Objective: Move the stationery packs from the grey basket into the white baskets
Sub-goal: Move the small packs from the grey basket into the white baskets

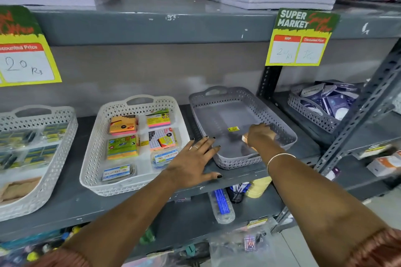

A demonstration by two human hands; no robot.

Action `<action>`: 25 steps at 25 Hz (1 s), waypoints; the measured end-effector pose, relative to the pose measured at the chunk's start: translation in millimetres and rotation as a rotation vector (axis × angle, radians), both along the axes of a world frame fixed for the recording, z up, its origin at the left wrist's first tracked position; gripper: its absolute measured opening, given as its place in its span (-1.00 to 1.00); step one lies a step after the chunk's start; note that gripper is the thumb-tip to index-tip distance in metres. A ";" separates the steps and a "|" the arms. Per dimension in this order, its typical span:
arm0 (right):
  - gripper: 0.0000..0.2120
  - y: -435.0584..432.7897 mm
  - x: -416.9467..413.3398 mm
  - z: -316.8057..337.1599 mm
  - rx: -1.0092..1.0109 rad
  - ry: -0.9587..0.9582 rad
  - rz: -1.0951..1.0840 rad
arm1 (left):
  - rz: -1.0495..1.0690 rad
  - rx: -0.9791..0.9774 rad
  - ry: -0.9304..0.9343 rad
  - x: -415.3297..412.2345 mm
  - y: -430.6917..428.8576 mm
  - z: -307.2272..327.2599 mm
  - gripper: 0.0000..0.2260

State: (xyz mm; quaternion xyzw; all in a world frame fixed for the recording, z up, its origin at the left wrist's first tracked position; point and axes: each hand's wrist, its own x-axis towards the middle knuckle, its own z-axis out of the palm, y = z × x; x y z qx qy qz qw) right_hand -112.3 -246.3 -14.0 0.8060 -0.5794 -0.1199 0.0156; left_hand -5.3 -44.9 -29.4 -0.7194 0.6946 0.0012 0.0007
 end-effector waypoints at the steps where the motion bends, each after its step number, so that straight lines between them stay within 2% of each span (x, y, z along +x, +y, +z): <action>1: -0.51 1.1 1.6 -0.9 -0.012 0.009 0.001 | 0.002 -0.005 0.001 -0.2 0.6 -0.1 -0.30; 6: -0.42 3.7 9.1 -0.9 0.037 -0.043 0.003 | 0.003 -0.021 0.014 0.8 0.0 -2.2 -0.30; 10: -0.51 9.0 12.3 -3.0 0.087 -0.105 -0.019 | 0.003 -0.009 0.007 2.5 -1.2 -4.6 -0.30; 15: -0.50 19.5 25.6 12.5 0.023 -0.166 0.034 | 0.013 -0.027 0.042 1.1 0.3 -2.1 -0.34; 18: -0.49 26.7 53.5 37.7 -0.008 -0.254 0.092 | 0.108 -0.058 0.075 9.1 16.0 6.7 -0.39; 21: -0.50 45.3 98.3 64.1 -0.042 -0.385 0.203 | 0.248 -0.089 0.030 33.5 52.3 22.2 -0.43; 25: -0.50 107.1 170.6 74.3 -0.014 -0.405 0.451 | 0.455 -0.142 -0.003 84.3 132.4 36.4 -0.43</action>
